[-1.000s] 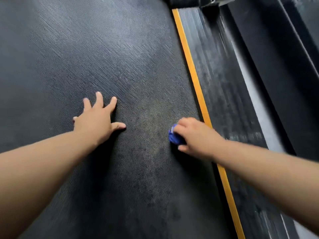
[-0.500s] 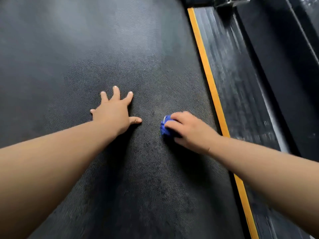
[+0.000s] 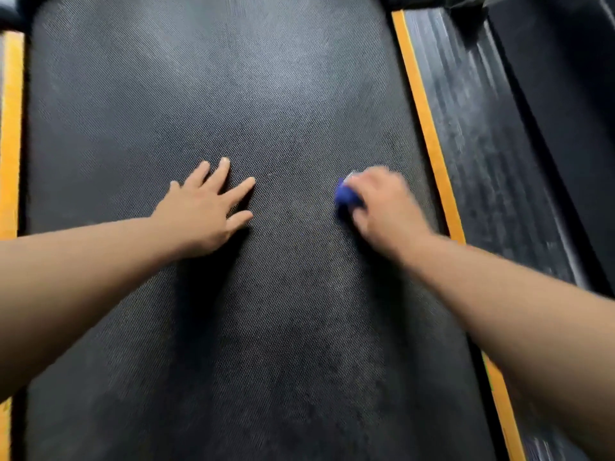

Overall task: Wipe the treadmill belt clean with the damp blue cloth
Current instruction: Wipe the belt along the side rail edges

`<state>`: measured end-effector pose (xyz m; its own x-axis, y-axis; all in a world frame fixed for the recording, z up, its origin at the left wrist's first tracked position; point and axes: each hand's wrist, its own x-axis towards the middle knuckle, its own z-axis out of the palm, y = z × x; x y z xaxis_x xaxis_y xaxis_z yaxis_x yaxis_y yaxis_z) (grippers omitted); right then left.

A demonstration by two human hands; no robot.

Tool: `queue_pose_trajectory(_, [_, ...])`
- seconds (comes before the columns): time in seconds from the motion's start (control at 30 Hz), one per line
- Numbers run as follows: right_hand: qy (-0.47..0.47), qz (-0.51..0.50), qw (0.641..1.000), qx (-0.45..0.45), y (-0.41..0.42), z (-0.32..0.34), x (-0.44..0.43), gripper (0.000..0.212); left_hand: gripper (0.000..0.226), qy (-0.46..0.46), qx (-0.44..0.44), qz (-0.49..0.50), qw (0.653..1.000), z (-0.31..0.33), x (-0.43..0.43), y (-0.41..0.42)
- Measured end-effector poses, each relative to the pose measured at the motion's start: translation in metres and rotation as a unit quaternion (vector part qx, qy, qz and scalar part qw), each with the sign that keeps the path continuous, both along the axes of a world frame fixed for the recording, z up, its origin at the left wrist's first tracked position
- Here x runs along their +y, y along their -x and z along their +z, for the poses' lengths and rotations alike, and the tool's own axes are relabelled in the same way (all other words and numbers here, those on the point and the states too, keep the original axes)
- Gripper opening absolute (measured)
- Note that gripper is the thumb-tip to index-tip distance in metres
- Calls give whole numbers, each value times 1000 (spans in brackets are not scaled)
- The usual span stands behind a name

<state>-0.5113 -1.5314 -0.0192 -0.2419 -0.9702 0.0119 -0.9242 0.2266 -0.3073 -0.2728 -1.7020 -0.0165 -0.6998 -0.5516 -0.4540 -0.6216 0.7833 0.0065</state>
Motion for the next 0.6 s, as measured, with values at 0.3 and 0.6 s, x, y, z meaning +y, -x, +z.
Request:
queue_pose_trajectory(0.3, [-60, 156, 982, -88, -101, -6, 10, 35, 57, -9, 45, -52, 998, 4, -24, -7])
queue_pose_trajectory(0.6, [-52, -171, 984, 23, 2, 4, -42, 34, 50, -5, 71, -13, 997, -6, -6, -3])
